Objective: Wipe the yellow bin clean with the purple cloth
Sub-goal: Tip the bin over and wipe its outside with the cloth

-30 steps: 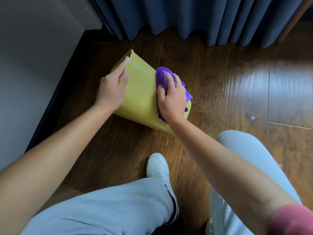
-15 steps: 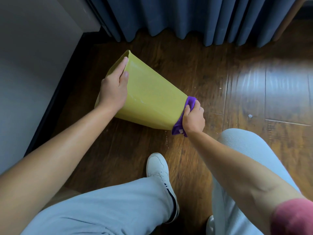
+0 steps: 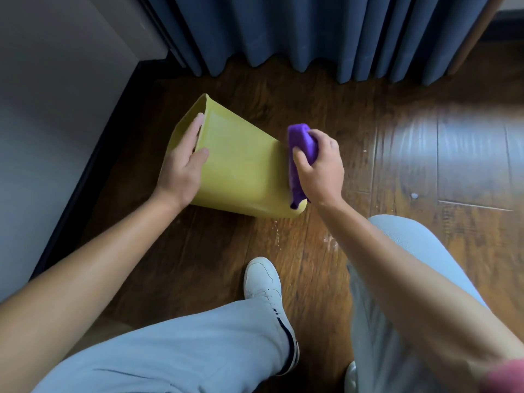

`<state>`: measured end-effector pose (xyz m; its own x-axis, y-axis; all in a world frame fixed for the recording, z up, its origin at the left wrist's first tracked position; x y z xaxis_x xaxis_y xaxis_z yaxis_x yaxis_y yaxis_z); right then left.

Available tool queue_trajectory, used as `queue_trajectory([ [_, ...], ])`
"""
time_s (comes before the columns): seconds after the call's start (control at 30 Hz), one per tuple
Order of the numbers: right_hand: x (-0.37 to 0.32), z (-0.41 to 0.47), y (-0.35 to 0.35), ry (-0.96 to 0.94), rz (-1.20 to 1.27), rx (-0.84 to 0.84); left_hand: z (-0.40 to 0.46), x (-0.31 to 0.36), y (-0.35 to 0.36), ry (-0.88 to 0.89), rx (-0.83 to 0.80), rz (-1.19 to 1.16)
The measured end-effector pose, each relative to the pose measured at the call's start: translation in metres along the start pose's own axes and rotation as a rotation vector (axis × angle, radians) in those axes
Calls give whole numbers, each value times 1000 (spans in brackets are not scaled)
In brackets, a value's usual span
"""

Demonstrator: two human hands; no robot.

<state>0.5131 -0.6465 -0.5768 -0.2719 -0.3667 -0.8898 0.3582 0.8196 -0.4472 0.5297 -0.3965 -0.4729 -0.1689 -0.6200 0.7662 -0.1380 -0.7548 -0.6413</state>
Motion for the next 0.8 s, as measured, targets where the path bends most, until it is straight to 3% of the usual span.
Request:
queue_trajectory([
  [0.13, -54, -23, 3, -271, 43, -54, 8, 8, 9, -37, 18, -89],
  [0.23, -79, -33, 19, -342, 68, -99, 17, 8, 11, -30, 22, -67],
  [0.53, -83, -65, 76, -227, 84, -19, 24, 14, 17, -70, 124, -4],
  [0.67, -50, -61, 80, -182, -1, -28, 24, 3, 8, -86, 151, 115],
  [0.8, 0, -53, 76, -53, -124, -47, 24, -2, -2, -148, 171, 72],
])
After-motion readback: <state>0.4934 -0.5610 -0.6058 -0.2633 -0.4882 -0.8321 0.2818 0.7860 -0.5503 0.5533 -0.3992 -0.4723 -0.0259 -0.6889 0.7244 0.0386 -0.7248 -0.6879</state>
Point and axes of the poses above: each hand's wrist, its own z-axis towards the middle knuckle, its own y-axis out of the palm, x = y × z, the point moved 2 cm from there along z, towards the middle knuckle, and after that the axes turned 6 degrees about y, right-handed, at the moved point
